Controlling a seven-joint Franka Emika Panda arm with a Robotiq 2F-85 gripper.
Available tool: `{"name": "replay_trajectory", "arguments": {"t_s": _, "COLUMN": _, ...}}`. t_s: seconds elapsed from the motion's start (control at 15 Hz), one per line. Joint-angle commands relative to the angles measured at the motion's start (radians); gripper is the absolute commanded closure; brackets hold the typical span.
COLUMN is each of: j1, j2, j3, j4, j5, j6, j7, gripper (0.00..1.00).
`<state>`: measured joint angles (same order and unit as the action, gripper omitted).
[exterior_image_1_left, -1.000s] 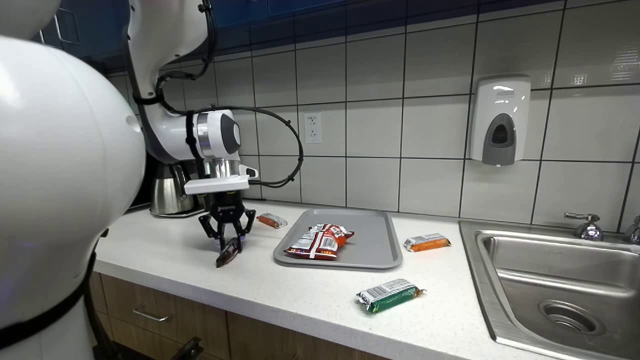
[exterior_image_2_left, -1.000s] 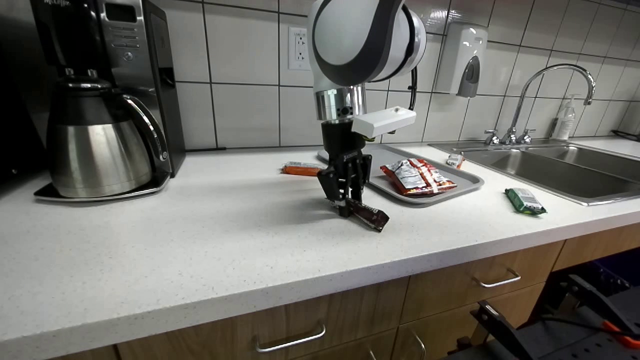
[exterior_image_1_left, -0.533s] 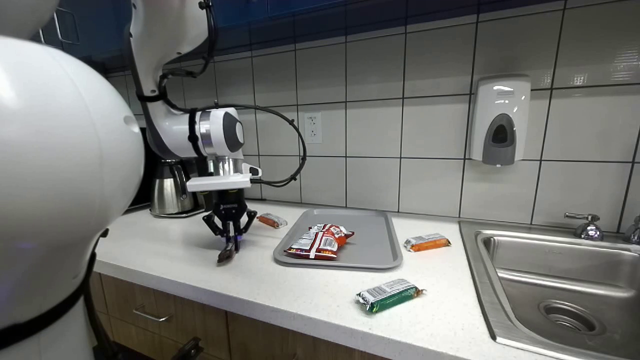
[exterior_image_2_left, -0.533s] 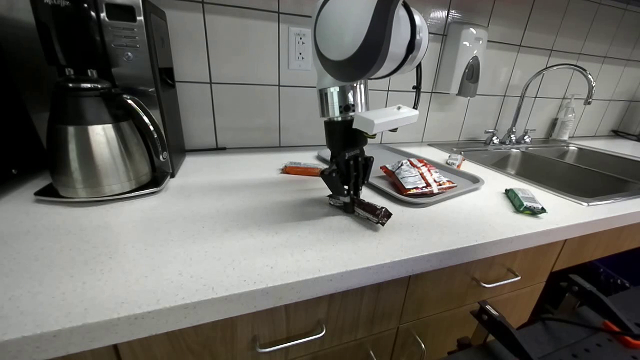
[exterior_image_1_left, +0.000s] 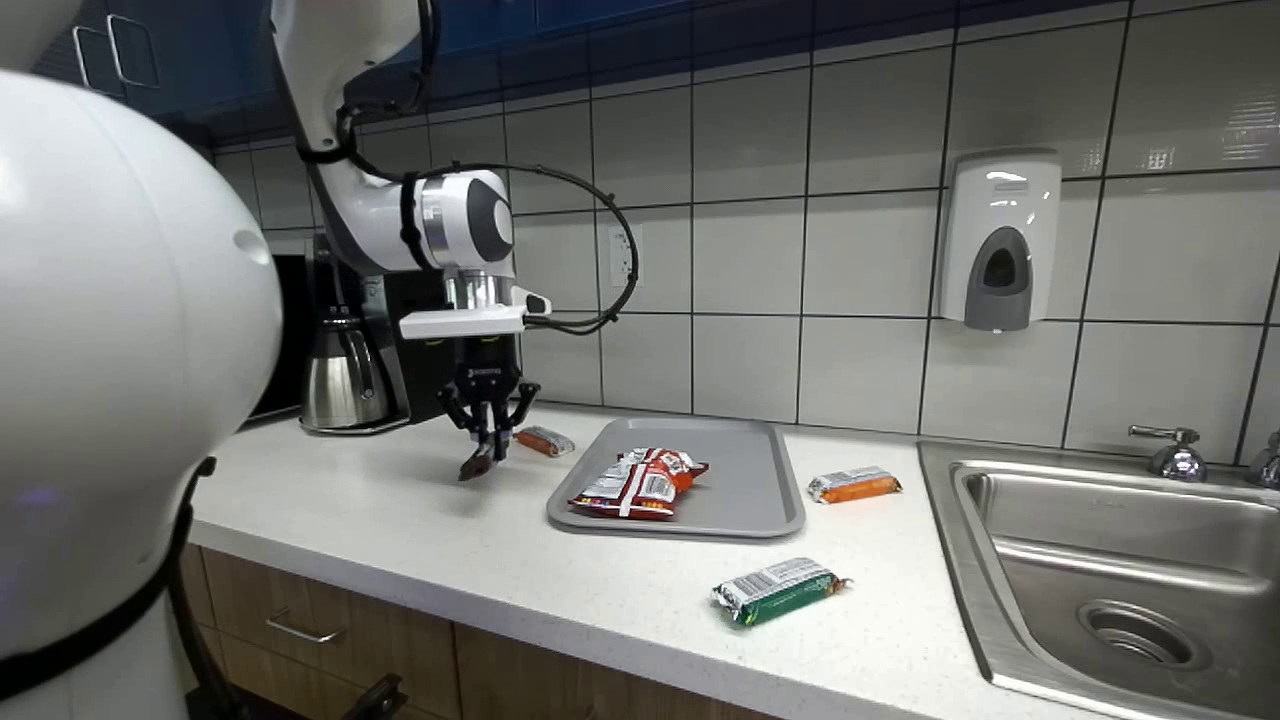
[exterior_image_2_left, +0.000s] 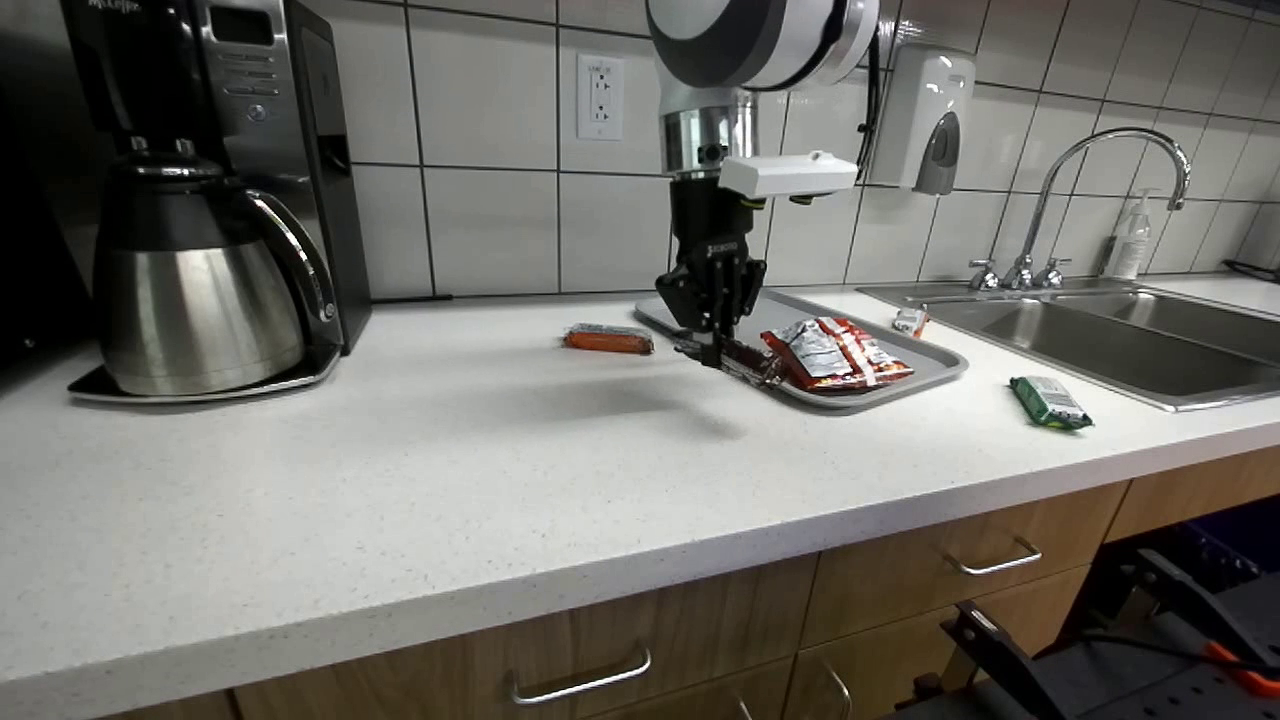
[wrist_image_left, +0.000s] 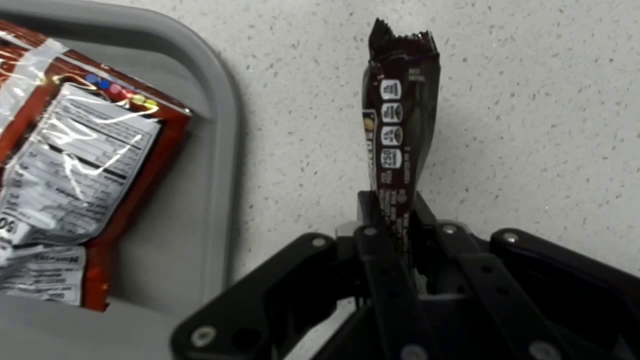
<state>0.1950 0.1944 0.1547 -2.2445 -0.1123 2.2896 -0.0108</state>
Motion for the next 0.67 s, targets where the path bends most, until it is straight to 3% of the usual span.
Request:
{"name": "replay_trajectory", "arguments": {"t_s": 0.0, "j1": -0.026, "j2": 0.003, "j3": -0.022, "j4": 0.083, "j5": 0.014, "j6": -0.075, "j7": 0.014, "gripper": 0.96}}
{"name": "replay_trajectory", "arguments": {"t_s": 0.6, "j1": -0.077, "j2": 0.075, "j3": -0.106, "j4": 0.228, "j5": -0.004, "j6": -0.106, "j7": 0.072, "gripper": 0.96}}
